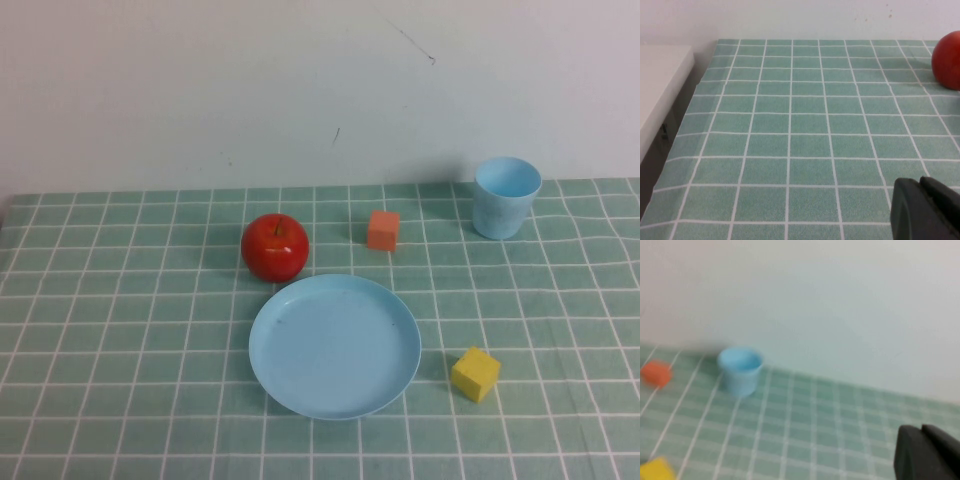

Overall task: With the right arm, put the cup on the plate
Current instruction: Pick up the cup from the table

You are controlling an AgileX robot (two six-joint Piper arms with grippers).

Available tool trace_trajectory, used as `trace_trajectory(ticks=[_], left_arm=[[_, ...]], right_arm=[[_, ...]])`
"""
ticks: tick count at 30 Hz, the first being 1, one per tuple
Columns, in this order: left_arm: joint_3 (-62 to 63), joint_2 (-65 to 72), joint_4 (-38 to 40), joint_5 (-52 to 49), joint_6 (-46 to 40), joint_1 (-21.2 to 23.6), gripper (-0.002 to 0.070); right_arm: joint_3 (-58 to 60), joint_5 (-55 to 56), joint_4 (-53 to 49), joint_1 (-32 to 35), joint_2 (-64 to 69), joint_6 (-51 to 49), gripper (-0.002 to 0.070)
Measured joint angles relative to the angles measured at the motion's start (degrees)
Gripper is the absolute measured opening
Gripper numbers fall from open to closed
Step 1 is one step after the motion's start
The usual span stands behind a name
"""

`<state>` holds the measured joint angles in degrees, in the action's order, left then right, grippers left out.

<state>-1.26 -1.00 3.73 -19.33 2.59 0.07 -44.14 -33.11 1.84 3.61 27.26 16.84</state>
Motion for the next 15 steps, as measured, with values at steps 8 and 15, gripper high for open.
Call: trace_trajectory(ticks=[8, 15], left_arm=[[0.0, 0.0, 0.0, 0.0, 0.0, 0.0, -0.0003], [0.0, 0.0, 0.0, 0.0, 0.0, 0.0, -0.0003]], right_arm=[[-0.6, -9.4, 31.8, 0.0, 23.5, 35.9, -0.0003], [-8.5, -6.3, 41.8, 0.0, 47.4, 50.3, -0.0001]])
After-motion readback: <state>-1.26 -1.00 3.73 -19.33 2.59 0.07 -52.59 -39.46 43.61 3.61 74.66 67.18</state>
